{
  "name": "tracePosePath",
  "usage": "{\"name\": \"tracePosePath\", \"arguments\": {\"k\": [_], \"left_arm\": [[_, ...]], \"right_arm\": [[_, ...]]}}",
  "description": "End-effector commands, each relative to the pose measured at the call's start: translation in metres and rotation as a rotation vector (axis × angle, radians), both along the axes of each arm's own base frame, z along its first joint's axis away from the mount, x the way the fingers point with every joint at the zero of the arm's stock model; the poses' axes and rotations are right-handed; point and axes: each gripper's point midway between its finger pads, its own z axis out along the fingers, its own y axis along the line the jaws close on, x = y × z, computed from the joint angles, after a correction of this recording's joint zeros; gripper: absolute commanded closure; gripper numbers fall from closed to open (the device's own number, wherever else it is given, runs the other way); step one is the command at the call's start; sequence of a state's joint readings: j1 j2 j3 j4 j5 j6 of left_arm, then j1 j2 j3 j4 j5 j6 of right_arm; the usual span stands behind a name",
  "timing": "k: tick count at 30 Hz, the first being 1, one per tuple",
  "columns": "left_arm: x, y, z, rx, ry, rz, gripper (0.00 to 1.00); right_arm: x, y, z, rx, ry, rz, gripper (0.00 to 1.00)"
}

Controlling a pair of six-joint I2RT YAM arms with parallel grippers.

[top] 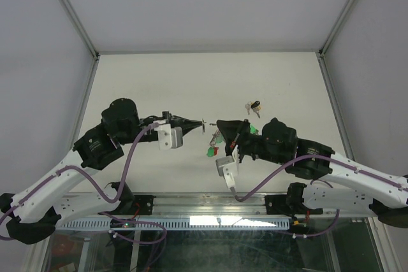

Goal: Put the keys on the keyring

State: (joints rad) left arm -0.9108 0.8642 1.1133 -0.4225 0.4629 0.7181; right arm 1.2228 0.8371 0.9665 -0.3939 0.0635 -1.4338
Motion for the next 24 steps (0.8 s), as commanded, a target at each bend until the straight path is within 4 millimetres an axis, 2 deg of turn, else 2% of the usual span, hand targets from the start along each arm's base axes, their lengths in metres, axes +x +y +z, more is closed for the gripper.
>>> {"name": "tracePosePath", "arguments": {"k": [1,3,6,12,15,17,24], "left_arm": [[-0.006,-0.004,0.03,-0.129,0.075,-0.003,1.0],[0.002,0.0,0.044,-0.242,0.212,0.081,1.0],[0.018,0.008,0.056,-0.396,0.438,0.218,1.0],[0.036,0.005,0.052,-0.448,0.716,0.362,1.0],[0.031,-0.002,0.046,-0.426,0.761,0.333,1.0],[0.029,-0.002,0.05,-0.445,0.787,0.322,1.0],[0.016,-0.008,0.048,-0.418,0.783,0.241,1.0]], "right_arm": [[0.01,-0.006,0.05,0.102,-0.139,-0.055,1.0],[0.014,-0.007,0.053,0.095,-0.166,-0.076,1.0],[0.021,-0.008,0.058,0.091,-0.212,-0.112,1.0],[0.031,-0.006,0.065,0.074,-0.318,-0.16,1.0],[0.033,-0.004,0.067,0.063,-0.354,-0.167,1.0],[0.034,-0.003,0.067,0.054,-0.368,-0.17,1.0],[0.041,-0.007,0.07,0.008,-0.429,-0.208,1.0]]}}
